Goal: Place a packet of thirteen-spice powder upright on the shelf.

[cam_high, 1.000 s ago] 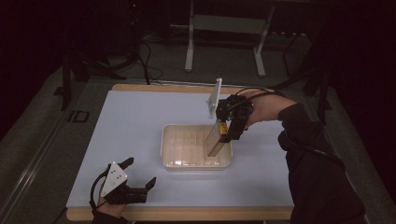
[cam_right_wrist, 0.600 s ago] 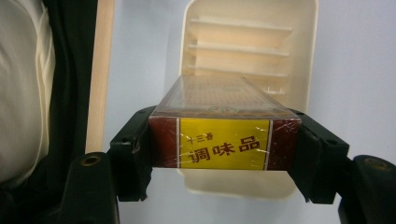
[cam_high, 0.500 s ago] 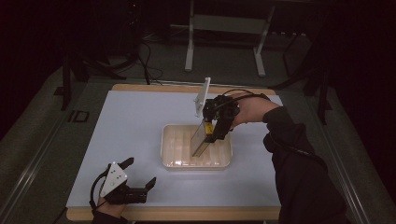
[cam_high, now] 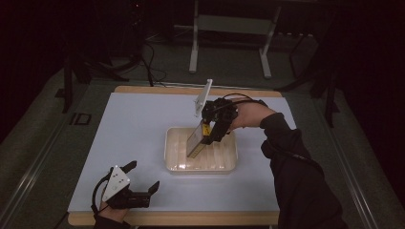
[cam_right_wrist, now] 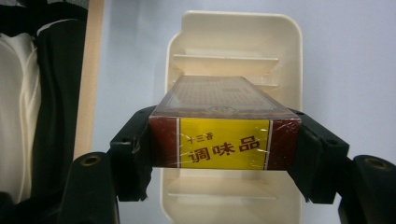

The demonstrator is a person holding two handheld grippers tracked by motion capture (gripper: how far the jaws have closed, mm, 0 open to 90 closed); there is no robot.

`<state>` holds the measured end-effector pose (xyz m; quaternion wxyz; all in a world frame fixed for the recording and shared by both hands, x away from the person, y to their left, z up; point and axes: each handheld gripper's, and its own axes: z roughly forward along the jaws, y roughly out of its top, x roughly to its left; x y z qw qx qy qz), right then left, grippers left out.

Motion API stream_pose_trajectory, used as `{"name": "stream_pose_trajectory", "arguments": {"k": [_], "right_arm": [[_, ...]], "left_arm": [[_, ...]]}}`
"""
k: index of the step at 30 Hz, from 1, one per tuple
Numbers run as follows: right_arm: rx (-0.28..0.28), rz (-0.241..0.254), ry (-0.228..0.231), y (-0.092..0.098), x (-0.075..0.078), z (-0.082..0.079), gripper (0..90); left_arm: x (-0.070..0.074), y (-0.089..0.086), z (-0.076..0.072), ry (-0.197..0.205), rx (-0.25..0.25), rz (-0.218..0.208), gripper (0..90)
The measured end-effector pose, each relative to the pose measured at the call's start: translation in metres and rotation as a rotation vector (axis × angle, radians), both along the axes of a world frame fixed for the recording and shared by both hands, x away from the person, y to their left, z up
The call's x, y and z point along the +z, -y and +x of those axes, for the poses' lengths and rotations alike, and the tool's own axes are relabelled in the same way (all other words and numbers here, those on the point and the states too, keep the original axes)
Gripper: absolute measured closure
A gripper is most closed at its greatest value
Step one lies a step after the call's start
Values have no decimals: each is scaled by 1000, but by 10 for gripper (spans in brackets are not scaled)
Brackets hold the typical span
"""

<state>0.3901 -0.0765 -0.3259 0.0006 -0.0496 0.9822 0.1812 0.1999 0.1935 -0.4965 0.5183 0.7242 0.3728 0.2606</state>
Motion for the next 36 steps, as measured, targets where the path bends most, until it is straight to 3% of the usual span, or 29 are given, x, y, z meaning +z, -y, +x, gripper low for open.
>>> {"name": "stream_pose_trajectory", "arguments": {"k": [10, 26, 36], "right_arm": [[-18, 13, -19, -3, -19, 10, 320], [-25, -56, -34, -14, -42, 12, 319], [-27, -59, -51, -22, -50, 14, 320]], "left_arm": [[0, 0, 0, 0, -3, 1, 0], [0, 0, 0, -1, -6, 1, 0], [0, 0, 1, 0, -7, 0, 0]]}}
